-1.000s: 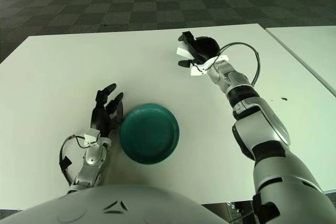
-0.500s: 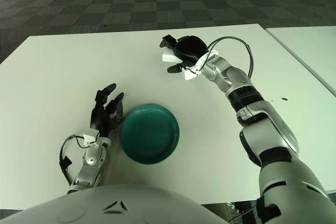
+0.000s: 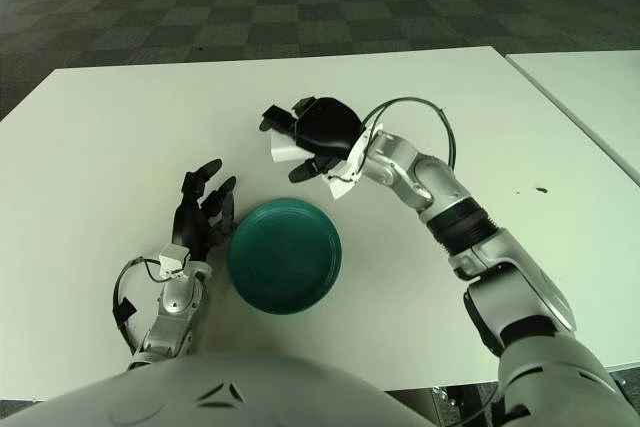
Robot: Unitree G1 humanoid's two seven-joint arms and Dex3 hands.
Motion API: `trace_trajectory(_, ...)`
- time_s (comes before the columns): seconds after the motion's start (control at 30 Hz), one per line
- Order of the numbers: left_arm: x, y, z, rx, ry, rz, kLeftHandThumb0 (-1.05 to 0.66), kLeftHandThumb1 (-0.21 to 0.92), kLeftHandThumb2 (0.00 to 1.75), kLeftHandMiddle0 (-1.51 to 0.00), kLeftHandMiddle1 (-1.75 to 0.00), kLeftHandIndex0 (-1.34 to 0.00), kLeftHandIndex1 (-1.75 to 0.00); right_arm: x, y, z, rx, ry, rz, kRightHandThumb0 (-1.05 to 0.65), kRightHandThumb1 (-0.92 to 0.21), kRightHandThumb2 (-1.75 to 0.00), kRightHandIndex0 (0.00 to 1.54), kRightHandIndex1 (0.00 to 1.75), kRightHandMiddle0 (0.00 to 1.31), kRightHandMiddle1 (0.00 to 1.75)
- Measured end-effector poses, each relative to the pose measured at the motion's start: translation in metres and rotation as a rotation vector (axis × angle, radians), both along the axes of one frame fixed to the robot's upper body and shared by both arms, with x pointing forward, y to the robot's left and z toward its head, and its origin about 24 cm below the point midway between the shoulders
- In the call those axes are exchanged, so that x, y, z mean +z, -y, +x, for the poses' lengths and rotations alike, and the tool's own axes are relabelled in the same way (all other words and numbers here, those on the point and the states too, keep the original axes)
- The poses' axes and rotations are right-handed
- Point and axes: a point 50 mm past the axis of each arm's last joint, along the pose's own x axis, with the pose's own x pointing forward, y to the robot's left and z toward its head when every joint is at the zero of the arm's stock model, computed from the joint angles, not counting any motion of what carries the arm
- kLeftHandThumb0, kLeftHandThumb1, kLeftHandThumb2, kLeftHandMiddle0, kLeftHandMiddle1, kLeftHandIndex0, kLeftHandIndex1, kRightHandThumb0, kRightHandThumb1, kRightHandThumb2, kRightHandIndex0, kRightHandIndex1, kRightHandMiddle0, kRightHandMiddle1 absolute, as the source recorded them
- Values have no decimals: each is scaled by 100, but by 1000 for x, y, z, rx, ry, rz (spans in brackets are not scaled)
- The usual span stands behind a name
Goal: Put the charger into the plate.
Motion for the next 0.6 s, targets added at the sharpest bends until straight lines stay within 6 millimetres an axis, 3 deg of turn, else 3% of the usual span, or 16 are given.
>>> trace_trajectory(0.3,0,0,-1,-4,8,-13,-71,92,82,-70,-6,-15,-86,15,-17,-33,146,64,-28,-45,-92,-58,106,175,86,175)
trace_trajectory(0.6,0,-1,0,-1,10,-23,-67,92,81,-63,-3,-14,-84,8,-24,-55,186,-39,-51,-43,-92,-62,102,175,81,175)
